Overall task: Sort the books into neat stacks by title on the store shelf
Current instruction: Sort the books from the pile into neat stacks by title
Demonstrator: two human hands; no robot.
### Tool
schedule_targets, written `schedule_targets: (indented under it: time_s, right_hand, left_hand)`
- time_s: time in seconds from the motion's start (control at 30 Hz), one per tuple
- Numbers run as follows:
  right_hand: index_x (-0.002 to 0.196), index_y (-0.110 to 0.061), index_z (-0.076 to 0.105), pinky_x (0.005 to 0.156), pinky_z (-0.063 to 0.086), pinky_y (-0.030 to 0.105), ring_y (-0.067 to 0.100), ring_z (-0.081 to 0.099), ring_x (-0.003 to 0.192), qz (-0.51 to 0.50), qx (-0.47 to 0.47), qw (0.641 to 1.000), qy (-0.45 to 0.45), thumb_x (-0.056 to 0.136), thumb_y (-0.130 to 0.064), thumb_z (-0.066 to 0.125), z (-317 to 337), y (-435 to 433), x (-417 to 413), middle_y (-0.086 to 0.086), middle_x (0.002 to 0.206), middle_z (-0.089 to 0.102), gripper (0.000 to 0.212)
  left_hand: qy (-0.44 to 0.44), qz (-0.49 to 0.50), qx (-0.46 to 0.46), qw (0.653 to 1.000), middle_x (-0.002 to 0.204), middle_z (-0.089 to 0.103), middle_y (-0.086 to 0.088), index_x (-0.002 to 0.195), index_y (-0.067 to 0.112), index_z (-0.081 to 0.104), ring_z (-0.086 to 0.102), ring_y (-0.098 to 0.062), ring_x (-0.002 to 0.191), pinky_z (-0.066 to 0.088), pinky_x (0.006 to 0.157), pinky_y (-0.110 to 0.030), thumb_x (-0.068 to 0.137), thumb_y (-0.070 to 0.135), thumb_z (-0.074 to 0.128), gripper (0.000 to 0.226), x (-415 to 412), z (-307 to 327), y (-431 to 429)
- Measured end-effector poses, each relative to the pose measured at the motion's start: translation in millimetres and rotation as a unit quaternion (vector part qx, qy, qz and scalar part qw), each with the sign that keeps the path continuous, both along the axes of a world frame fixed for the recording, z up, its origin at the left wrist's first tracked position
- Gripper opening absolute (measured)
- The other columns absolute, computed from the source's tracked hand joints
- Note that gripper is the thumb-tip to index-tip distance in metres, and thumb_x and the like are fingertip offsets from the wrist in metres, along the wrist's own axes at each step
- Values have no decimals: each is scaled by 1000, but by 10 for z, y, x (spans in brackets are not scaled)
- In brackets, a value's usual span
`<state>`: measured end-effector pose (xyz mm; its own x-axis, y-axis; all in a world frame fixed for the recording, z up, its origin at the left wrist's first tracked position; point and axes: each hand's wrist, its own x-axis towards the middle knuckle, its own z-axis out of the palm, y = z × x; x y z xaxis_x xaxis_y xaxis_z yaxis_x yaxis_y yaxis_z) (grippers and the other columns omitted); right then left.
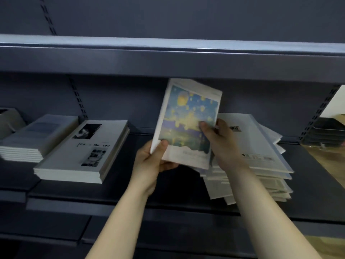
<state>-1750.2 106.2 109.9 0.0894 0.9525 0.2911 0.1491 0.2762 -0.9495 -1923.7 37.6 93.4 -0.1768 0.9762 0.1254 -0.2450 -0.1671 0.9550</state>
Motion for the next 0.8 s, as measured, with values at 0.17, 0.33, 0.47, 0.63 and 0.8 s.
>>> schedule_targets:
  time_s: [0.17, 0.33, 0.47, 0.63, 0.8]
  right_hand:
    - [110, -11, 61, 74, 58, 39, 20, 72, 90, 48, 14, 997, 61, 94, -22, 59, -11, 10, -359, 4, 101, 73, 19]
    - [112, -9, 62, 77, 58, 41, 21, 72, 90, 18, -9, 998, 67, 96, -19, 59, -89, 72, -841, 6, 103, 73, 20]
    - [108, -16, 64, 77, 57, 39, 15, 71, 88, 24, -42, 998, 44, 98, -24, 55, -137, 133, -1396, -1, 100, 73, 15]
    - [110, -13, 63, 73, 57, 38, 15, 71, 81, 41, -88, 994, 50, 99, -23, 53, -179, 199, -2249, 2, 96, 71, 18]
    - [106, -13, 63, 79, 55, 42, 15, 68, 83, 54, -113, 991, 55, 100, -23, 52, -312, 274, -3057, 1, 95, 68, 16]
  left_hand:
    - [120, 59, 31, 991, 93, 72, 4, 103, 22, 65, 67, -12, 91, 57, 74, -29, 94, 23, 56, 13, -342, -35, -67]
    - [428, 186, 88, 880, 124, 52, 12, 133, 24, 45, 51, -2, 110, 42, 90, -22, 93, 41, 50, 44, -1017, -98, -80]
    - [545, 248, 95, 795, 119, 58, -7, 128, 14, 52, 53, -25, 108, 46, 86, -36, 93, 45, 35, 49, -1802, -210, -99]
    - [596, 299, 65, 742, 105, 62, -9, 111, 12, 62, 57, -32, 95, 46, 78, -44, 94, 40, 36, 42, -2750, -388, -104]
    - [611, 318, 2, 725, 101, 60, -4, 101, 17, 63, 55, -30, 92, 38, 73, -40, 90, 39, 38, 35, -3539, -574, -143]
